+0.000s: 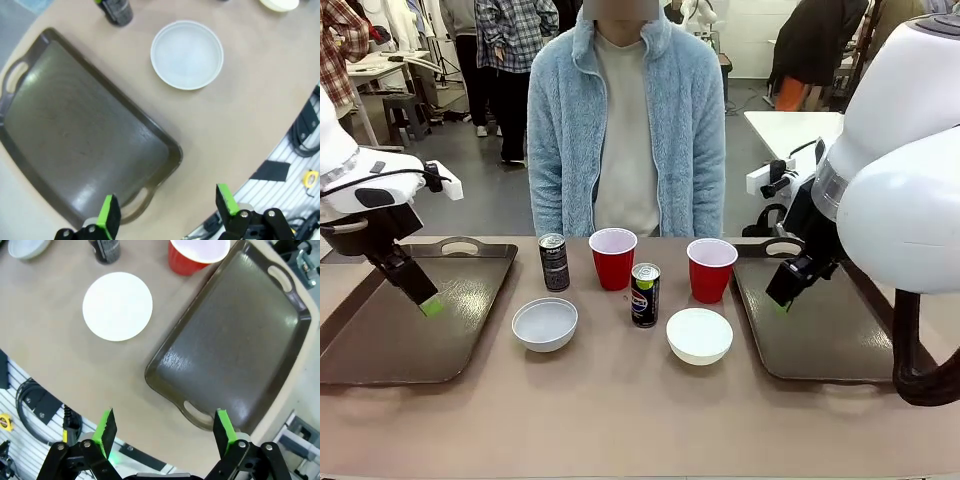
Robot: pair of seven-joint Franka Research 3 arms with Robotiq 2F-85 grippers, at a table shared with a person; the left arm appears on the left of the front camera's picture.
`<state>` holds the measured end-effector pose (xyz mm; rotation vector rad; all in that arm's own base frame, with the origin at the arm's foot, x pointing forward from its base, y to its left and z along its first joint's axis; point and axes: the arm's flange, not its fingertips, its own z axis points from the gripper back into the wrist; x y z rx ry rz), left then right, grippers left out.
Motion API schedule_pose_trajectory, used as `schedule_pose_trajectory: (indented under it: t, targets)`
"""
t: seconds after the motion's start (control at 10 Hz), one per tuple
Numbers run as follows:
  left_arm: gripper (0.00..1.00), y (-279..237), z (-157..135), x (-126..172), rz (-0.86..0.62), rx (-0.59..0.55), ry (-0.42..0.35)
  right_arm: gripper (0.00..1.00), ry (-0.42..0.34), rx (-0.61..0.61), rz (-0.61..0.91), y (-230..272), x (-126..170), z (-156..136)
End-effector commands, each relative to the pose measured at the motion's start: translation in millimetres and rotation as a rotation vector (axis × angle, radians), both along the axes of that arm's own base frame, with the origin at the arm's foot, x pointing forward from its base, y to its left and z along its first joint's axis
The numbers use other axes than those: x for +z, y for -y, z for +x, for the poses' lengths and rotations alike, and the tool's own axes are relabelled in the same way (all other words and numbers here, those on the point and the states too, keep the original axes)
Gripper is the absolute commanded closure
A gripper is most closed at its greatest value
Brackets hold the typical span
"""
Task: Prepare tableware on both trays.
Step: Pick up a Picnic Bowl from the table and place it on a Handle tray.
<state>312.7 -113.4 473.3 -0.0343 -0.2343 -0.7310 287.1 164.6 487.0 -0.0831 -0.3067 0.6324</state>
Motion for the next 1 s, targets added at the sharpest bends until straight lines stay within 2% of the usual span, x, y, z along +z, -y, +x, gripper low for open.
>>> schedule_pose_trajectory:
  t: [0.0,0.1,0.2,0.3,0.5,0.7,0.9]
  targets:
    - [0.0,-1.6,-2.8,3.6,-0.002,0.001,0.002,0.0,-0.012,-0.001,-0.009,1.0,0.4,-3.5]
    - [0.0,-16.6,17.8,3.5,-0.18,-0.036,-0.102,0.0,-0.081,-0.039,0.18,26.5,1.4,11.9]
    - [0.0,-39.3,32.6,2.1,-0.327,-0.024,-0.179,0.0,-0.107,-0.113,0.294,62.4,3.1,18.5]
    - [0.0,-69.1,51.4,1.0,-0.514,-0.004,-0.282,0.0,-0.144,-0.169,0.477,102.9,4.5,22.0]
    - [0.0,-124.7,69.8,2.0,-0.684,0.045,-0.43,0.0,-0.208,-0.223,0.704,161.6,5.5,15.7]
    - [0.0,-181.1,77.4,16.8,-0.732,0.1,-0.492,0.0,-0.241,-0.225,0.839,206.2,17.5,0.4]
    - [0.0,-223.2,77.4,27.4,-0.753,0.233,-0.479,0.0,-0.221,-0.274,0.919,243.2,23.0,-12.5]
